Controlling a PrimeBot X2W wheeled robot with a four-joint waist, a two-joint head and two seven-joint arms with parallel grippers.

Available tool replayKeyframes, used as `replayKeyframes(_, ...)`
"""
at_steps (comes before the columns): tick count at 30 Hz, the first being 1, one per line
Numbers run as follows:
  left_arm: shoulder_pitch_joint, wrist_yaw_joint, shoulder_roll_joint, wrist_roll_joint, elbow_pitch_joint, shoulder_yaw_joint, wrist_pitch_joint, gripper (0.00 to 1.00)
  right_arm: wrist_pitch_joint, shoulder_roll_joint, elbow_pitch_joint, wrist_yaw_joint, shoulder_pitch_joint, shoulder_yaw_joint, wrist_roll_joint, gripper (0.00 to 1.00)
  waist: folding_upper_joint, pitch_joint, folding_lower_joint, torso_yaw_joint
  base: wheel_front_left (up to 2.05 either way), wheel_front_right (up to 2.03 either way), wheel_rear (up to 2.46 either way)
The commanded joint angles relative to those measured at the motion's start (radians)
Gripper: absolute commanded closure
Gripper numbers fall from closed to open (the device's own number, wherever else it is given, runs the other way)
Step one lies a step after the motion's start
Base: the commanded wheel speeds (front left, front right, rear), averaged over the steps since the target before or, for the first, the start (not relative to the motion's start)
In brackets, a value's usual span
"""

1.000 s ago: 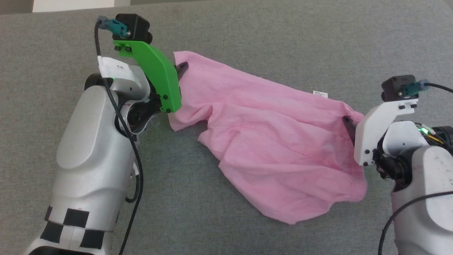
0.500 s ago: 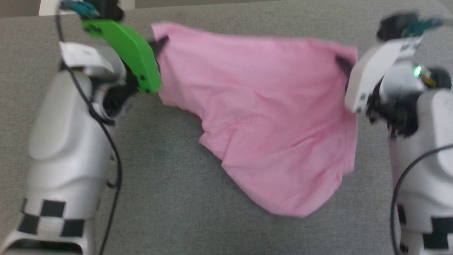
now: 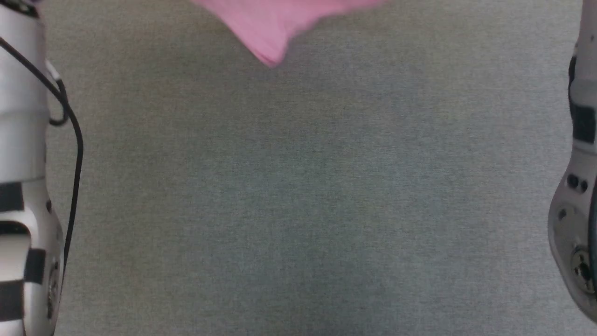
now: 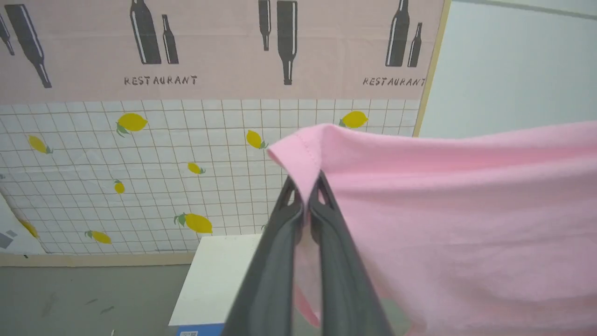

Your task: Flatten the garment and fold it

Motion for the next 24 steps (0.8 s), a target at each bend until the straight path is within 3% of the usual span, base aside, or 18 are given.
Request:
replayKeyframes(1, -0.027, 0.016, 0.003, 0.006, 0.023, 0.017, -0.055, 1.00, -0.041, -0.002, 0.030, -0.001, -0.031, -0.002, -0.012, 1.00, 0.0065, 0.017, 0.0000, 0.019, 0.00, 0.00, 0.00)
replayKeyframes(7, -0.049, -0.009, -0.005, 0.013, 0.131, 0.027, -0.262, 1.00, -0.169, -0.001, 0.160, -0.001, -0.082, 0.035, -0.001, 1.00, 0.0065, 0.028, 0.0000, 0.039, 0.00, 0.00, 0.00)
replayKeyframes(12, 0.012, -0.038, -0.024, -0.026, 0.202, 0.031, -0.333, 1.00, -0.192, -0.011, 0.192, -0.001, -0.012, 0.082, 0.071, 1.00, 0.0065, 0.017, 0.0000, 0.056, 0.00, 0.00, 0.00)
replayKeyframes(18, 0.160, -0.061, -0.035, -0.065, 0.216, 0.003, -0.359, 1.00, -0.208, -0.054, 0.104, -0.001, 0.191, 0.159, 0.244, 1.00, 0.0065, -0.049, 0.0000, 0.066, 0.00, 0.00, 0.00)
replayKeyframes(24, 0.394, -0.062, -0.042, -0.128, 0.103, 0.014, -0.358, 1.00, -0.195, -0.123, -0.090, -0.001, 0.468, 0.235, 0.393, 1.00, 0.0065, -0.146, 0.0000, 0.061, 0.00, 0.00, 0.00)
